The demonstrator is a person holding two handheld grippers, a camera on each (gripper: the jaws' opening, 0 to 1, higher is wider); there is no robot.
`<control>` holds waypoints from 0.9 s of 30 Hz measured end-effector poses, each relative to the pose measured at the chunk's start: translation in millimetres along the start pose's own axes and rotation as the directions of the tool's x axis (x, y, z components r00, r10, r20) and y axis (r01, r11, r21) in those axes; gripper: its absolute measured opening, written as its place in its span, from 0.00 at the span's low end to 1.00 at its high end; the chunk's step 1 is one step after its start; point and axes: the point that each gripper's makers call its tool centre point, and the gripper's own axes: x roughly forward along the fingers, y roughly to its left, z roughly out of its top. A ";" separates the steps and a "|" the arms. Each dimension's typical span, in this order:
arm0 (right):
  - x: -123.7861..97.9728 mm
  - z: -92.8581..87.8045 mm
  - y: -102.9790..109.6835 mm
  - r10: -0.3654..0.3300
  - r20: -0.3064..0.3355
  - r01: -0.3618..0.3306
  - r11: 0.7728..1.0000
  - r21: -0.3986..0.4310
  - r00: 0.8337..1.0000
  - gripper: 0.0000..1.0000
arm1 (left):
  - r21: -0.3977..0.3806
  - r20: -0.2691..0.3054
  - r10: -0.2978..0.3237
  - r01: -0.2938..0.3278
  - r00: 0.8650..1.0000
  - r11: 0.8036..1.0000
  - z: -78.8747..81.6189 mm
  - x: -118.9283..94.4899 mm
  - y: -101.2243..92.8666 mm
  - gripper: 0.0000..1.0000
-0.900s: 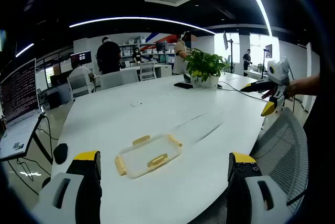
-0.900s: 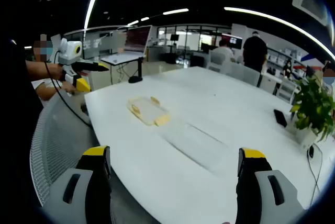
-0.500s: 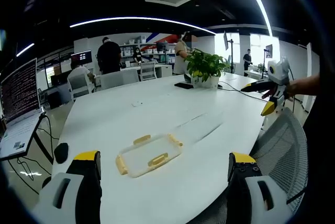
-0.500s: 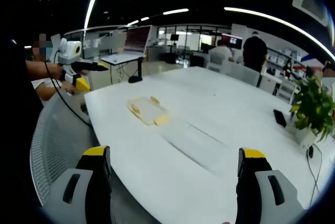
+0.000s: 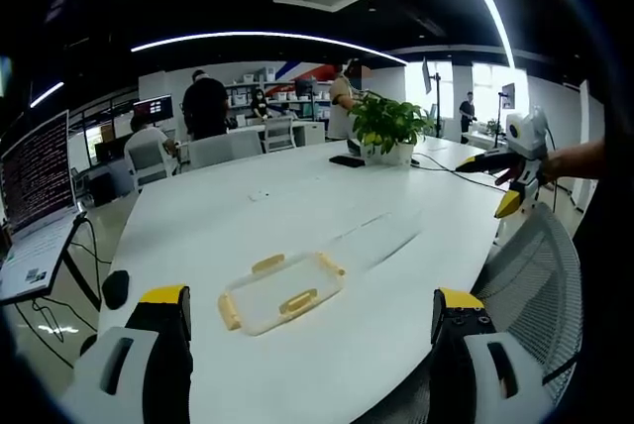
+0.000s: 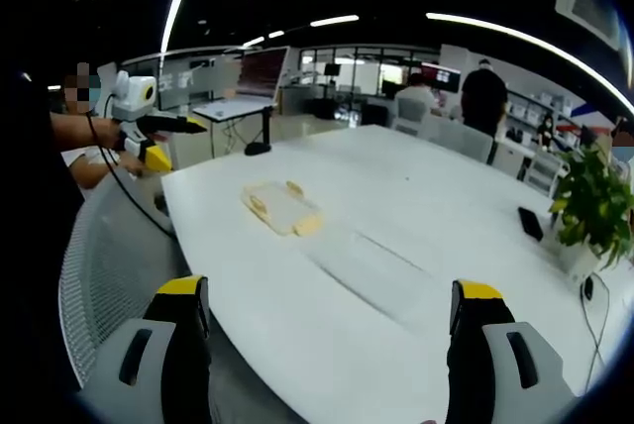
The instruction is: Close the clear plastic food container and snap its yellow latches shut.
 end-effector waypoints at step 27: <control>2.2 3.1 0.5 0.042 -0.020 -0.043 0.999 -0.024 0.999 0.99 | 0.011 -0.012 -0.006 0.006 1.000 1.000 3.5 -4.9 7.4 0.99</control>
